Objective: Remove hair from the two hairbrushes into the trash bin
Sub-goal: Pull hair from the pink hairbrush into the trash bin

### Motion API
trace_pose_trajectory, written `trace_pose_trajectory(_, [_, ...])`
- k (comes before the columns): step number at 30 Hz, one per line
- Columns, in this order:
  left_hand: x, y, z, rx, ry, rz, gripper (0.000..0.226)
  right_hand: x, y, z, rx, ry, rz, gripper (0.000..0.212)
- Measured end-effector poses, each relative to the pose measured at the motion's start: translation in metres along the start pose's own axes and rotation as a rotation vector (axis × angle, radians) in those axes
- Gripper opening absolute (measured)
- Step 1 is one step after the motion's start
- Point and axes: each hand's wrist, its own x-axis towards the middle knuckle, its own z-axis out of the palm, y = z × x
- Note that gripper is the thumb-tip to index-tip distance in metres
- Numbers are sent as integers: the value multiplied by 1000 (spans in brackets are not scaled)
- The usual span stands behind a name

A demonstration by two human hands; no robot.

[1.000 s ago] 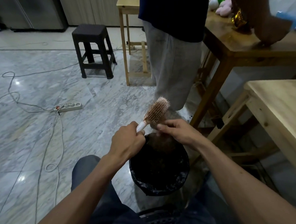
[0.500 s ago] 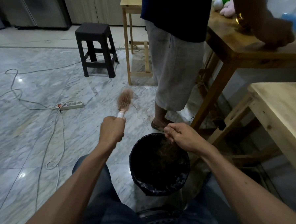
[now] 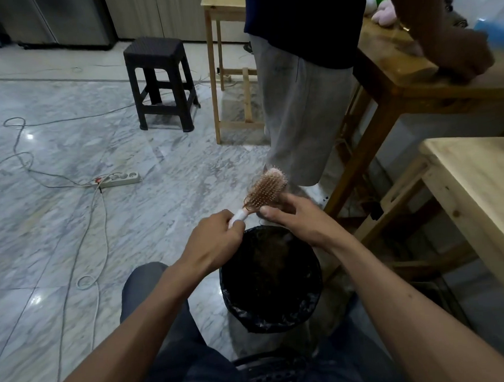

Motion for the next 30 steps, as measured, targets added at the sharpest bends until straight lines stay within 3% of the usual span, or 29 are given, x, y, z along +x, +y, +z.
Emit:
trace_pose_trajectory(3, [1,-2,1,-45,27,-6,48,2,9,7,4,109,-57,31])
trace_pose_trajectory(4, [1,-4,-1,-71,48,-14,46,2,13,9,-20,151,-61,24])
trace_pose_trajectory(9, [3,-14,4,-157,138,-123,48,-4,16,10,-69,147,-57,18])
trace_pose_trajectory(18, [17,-13,-4,-622,202,-386,43,-17,14,-5,-152,51,-56,23])
trace_pose_trajectory(22, [18,-15,-4,-570,262,-351,45,-20,19,-7,-194,17,-11,23])
trace_pose_trajectory(25, [11,-19,0,-365,288,-218,50,-16,29,-8,-285,-18,13,16])
trace_pose_trajectory(28, [-1,-14,6,-118,301,-71,48,-13,29,-9,-256,-112,64,74])
trace_pose_trajectory(30, [-5,-10,10,-38,318,-9,41,-12,21,-8,-31,-90,56,93])
